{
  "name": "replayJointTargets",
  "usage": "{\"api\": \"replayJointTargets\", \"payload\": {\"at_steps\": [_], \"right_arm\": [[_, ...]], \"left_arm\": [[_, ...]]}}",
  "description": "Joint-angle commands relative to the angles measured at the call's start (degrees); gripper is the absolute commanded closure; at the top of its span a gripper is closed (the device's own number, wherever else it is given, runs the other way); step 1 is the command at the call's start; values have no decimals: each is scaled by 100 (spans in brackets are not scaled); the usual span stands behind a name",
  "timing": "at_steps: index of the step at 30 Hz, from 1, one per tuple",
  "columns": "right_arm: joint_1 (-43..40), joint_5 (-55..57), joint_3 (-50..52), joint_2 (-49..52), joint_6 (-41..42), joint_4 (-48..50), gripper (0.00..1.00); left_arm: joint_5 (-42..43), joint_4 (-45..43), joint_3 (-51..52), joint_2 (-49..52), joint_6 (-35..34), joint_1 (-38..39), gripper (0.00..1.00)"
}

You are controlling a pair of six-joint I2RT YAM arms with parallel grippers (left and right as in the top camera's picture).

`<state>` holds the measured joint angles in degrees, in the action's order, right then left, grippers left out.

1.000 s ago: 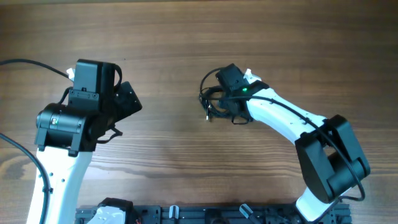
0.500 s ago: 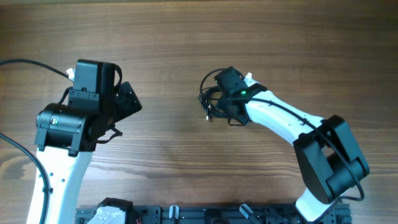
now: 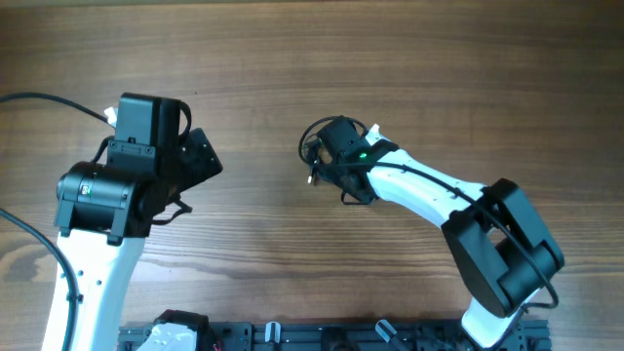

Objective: Untangle cables

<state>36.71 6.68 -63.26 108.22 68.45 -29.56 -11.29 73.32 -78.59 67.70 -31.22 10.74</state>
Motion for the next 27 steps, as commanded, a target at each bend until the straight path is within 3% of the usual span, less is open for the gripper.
{"api": "replayJointTargets", "payload": {"at_steps": [1, 5, 9, 10, 11, 12, 15, 21, 27], "right_arm": [[9, -39, 101, 640, -120, -20, 96], [-20, -37, 11, 586, -767, 55, 96], [-122, -94, -413, 188, -2828, 26, 96], [-122, -201, -595, -28, -3816, -13, 96], [-120, -234, -748, -251, -4524, -105, 96], [-111, -229, -841, -444, -4898, -170, 96], [-111, -184, -951, -1158, -5377, -146, 96], [-109, -79, -953, -2616, -5901, 232, 96], [-109, -463, -953, -3091, -6271, 192, 96]], "left_arm": [[-11, 74, 26, -20, -79, -26, 11], [-11, 122, 26, -20, -76, -26, 11], [122, 142, 26, -20, -68, -26, 13], [610, 120, 28, -20, 315, -24, 33], [1506, 83, 35, 4, 1178, -4, 66], [2026, 87, 37, 28, 1635, 17, 68], [2817, 83, 50, 173, 2406, 151, 68], [2820, -348, 70, 439, 2435, 190, 68], [2822, -691, 70, 647, 2286, 190, 55]]}}
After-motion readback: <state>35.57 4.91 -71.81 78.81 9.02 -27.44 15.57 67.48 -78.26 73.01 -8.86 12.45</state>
